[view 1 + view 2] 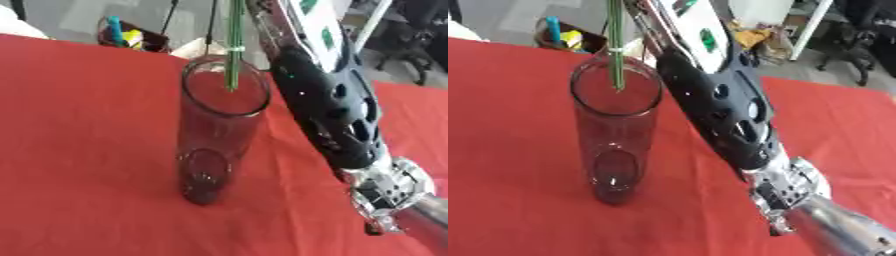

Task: Arrange flowers into the vase.

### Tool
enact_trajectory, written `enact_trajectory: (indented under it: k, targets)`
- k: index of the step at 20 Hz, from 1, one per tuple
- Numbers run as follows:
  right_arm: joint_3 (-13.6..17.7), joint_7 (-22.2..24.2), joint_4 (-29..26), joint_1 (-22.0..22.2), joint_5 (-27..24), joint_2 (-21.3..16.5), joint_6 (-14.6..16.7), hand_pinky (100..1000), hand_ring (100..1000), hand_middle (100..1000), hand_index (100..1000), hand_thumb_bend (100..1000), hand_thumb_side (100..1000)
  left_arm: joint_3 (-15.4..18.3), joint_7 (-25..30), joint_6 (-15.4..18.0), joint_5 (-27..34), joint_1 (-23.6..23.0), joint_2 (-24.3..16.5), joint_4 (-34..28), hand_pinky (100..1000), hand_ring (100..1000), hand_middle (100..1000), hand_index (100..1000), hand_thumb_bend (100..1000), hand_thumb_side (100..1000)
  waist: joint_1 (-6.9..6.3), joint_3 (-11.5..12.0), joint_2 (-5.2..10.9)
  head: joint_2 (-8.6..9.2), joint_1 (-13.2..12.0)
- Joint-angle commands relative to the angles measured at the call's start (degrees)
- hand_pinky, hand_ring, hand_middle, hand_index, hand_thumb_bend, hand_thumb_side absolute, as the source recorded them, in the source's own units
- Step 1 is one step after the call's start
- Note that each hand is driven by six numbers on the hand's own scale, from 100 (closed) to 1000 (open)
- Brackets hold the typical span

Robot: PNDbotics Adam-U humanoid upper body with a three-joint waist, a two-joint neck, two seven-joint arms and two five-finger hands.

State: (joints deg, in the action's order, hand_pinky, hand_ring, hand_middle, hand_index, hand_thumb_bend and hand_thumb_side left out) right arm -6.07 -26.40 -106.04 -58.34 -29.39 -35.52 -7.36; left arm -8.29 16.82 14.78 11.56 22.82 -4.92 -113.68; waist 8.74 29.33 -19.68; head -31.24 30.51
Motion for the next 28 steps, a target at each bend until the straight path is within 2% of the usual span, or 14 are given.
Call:
enact_trajectory:
  k: [1,4,6,8,9,17,21,28]
  targets:
    - [0.26,0.03,-1.67,-0.46,1.84,-0.71,0.54,100,351,100,100,100,517,-0.4,0.01,-0.2,0.17,0.86,0.27,-0.91,500,444,659,752,100,957,-0.53,-0.15,0.97,-0.46,-0.35]
    - [0.04,0.24,-1.79,-0.14,2.8,-0.6,0.53,100,404,100,100,100,522,-0.46,0.13,-0.28,0.12,0.88,0.32,-0.91,500,443,659,752,100,957,-0.63,-0.16,0.96,-0.57,-0.34]
    - [-0.11,0.64,-1.72,0.04,3.27,-0.55,0.48,157,460,100,100,100,526,-0.47,0.18,-0.28,0.15,0.87,0.36,-0.91,500,444,660,753,100,957,-0.74,-0.12,0.98,-0.64,-0.29]
    - [-0.13,1.04,-1.63,0.18,3.66,-0.49,0.46,157,460,100,100,100,526,-0.47,0.2,-0.26,0.2,0.87,0.37,-0.91,500,444,660,753,100,957,-0.8,-0.12,0.99,-0.66,-0.24]
    - [-0.13,1.16,-1.58,0.21,3.78,-0.47,0.46,241,548,100,100,100,524,-0.47,0.2,-0.26,0.22,0.87,0.38,-0.91,500,443,660,753,100,956,-0.82,-0.12,0.99,-0.66,-0.24]
    - [-0.4,2.5,-1.4,0.55,3.97,0.55,-0.64,269,596,100,100,100,512,-0.52,0.42,-0.36,0.28,0.97,0.52,-0.91,500,443,661,753,100,957,-0.89,-0.13,0.84,-0.52,-0.14]
    - [-0.44,2.41,-1.59,0.92,4.52,0.81,-1.04,365,683,102,100,100,523,-0.49,0.44,-0.52,0.28,1.05,0.56,-0.91,499,443,661,753,100,958,-0.75,-0.15,0.84,-0.35,-0.07]
    - [-0.65,4.23,-2.5,1.53,8.14,0.75,-1.51,589,828,190,100,100,545,-0.39,0.4,-0.73,0.29,1.11,0.52,-0.91,498,443,662,753,100,959,-0.6,-0.33,0.94,-0.05,-0.11]
